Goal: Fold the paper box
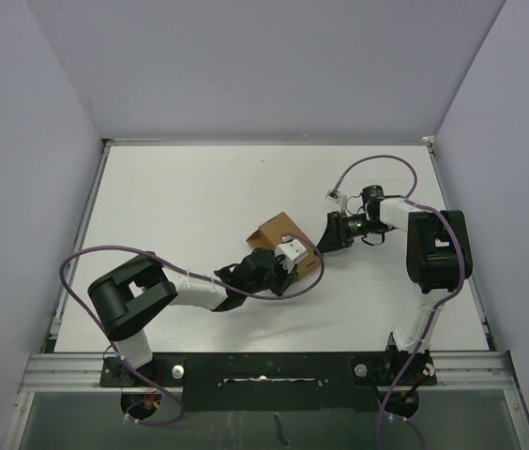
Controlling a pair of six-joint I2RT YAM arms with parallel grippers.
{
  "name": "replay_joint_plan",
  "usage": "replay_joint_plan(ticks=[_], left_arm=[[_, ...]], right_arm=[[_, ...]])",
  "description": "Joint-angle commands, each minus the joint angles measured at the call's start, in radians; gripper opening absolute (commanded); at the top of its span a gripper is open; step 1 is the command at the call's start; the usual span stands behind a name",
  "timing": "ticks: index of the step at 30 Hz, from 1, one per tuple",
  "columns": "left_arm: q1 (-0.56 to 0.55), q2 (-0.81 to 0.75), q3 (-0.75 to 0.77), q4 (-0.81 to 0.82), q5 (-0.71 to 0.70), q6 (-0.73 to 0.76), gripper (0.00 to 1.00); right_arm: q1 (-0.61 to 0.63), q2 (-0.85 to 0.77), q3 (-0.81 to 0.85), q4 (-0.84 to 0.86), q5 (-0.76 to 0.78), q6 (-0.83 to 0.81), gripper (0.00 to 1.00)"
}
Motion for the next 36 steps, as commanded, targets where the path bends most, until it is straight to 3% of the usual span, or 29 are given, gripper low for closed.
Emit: replay_joint_plan(ticks=[1,10,15,18,24,29,36], left_arm=[[0.014,-0.106,0.04,-0.056,-0.001,-0.052,0.17],[0.035,-0.244,0.059,-0.242,0.024,-0.189,0.45],[0.12,-0.31,0.017,-0.264,0.116,-0.377,0.55],[0.19,-0.351,-0.055,-0.201,0.137,-0.522,0.65],[0.353,-0.414,-0.214,-0.056,0.164,-0.77,0.72],[0.453,-0.396,-0.275,0.023,0.165,-0.876,0.95],[0.521,-0.224,-0.243,0.159,0.196,-0.92,0.98]], right_arm=[[0.021,0.02,0.005,0.003,0.081,-0.042,0.29],[0.021,0.021,0.007,0.002,0.079,-0.044,0.3],[0.021,0.021,0.007,0.003,0.078,-0.045,0.3],[0.021,0.022,0.007,0.0,0.079,-0.046,0.3],[0.022,0.023,0.009,0.0,0.079,-0.048,0.3],[0.022,0.025,0.01,-0.003,0.076,-0.051,0.3],[0.028,0.03,0.013,-0.006,0.076,-0.054,0.3]])
